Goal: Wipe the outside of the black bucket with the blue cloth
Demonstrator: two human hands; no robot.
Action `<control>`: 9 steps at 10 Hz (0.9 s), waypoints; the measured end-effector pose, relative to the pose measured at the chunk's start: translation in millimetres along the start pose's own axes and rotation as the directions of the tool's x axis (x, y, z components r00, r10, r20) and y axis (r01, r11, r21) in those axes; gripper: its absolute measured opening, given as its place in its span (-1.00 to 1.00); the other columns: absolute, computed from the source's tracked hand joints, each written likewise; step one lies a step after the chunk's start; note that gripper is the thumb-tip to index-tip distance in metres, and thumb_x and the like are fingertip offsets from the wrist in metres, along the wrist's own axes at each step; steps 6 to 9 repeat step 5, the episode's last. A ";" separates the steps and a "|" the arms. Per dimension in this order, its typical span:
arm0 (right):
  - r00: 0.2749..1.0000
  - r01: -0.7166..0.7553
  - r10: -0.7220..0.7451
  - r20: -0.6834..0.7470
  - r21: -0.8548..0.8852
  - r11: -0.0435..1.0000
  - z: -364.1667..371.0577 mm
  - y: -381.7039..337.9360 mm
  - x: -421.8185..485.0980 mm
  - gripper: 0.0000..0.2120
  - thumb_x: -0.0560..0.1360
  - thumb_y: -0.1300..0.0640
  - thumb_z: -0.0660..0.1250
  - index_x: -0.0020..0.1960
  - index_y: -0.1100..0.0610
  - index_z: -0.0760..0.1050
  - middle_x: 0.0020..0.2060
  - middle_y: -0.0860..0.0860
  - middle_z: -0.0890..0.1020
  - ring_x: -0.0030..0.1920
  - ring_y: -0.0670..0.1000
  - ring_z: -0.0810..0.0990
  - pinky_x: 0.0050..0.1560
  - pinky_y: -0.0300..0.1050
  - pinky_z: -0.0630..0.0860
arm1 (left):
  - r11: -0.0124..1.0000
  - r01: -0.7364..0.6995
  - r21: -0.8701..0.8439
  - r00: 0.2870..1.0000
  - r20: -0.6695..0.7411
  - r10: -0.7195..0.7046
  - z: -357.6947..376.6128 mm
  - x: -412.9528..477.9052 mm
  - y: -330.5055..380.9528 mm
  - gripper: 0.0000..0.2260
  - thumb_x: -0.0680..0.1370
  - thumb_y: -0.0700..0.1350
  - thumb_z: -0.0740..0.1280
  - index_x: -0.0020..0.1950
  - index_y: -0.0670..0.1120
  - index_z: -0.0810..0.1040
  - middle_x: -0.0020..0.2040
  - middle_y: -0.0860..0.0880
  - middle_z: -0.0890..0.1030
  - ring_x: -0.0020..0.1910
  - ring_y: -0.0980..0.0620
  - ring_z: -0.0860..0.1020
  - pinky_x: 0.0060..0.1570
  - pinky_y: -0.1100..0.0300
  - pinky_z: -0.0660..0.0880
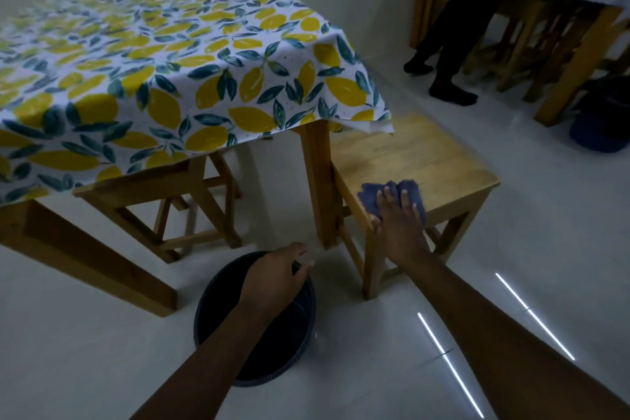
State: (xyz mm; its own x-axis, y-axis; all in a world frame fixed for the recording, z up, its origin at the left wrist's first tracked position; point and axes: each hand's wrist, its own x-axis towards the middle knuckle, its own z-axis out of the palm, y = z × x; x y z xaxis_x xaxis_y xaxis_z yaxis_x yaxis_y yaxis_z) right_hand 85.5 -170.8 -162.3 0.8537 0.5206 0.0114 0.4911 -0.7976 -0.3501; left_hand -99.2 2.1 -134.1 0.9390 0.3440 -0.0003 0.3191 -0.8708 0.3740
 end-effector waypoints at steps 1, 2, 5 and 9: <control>0.999 -0.015 0.015 -0.033 0.013 1.000 14.4 2.4 1.9 -0.42 0.59 -0.16 -0.09 0.54 0.07 0.08 0.55 0.04 0.13 0.55 0.14 -0.07 0.50 0.14 -0.09 | 1.000 0.009 -0.016 1.000 0.021 -0.009 10.8 9.6 -7.8 -0.65 0.56 0.16 0.24 0.28 0.06 0.50 0.17 0.08 0.65 0.07 0.08 0.62 0.01 0.20 0.55; 0.989 -0.006 0.004 -0.150 -0.017 1.000 27.5 4.3 4.3 -0.37 0.53 -0.24 -0.11 0.48 0.04 0.25 0.50 0.03 0.27 0.54 0.15 0.05 0.48 0.17 -0.02 | 0.999 -0.011 -0.045 1.000 0.029 0.013 26.0 32.6 -14.6 -0.64 0.55 0.14 0.28 0.30 0.03 0.51 0.22 0.04 0.63 0.15 0.05 0.59 0.08 0.24 0.49; 0.980 -0.002 0.018 -0.199 0.078 0.997 -14.4 -29.4 2.4 -0.50 0.56 0.00 0.06 0.45 0.15 0.30 0.47 0.09 0.33 0.52 0.14 0.14 0.46 0.23 0.09 | 0.990 -0.093 -0.109 0.995 0.018 0.096 -18.7 64.9 0.8 -0.55 0.51 0.08 0.38 0.35 -0.06 0.49 0.26 -0.02 0.60 0.23 0.03 0.54 0.19 0.40 0.27; 0.980 -0.002 0.018 -0.199 0.078 0.997 -14.4 -29.4 2.4 -0.50 0.56 0.00 0.06 0.45 0.15 0.30 0.47 0.09 0.33 0.52 0.14 0.14 0.46 0.23 0.09 | 0.990 -0.093 -0.109 0.995 0.018 0.096 -18.7 64.9 0.8 -0.55 0.51 0.08 0.38 0.35 -0.06 0.49 0.26 -0.02 0.60 0.23 0.03 0.54 0.19 0.40 0.27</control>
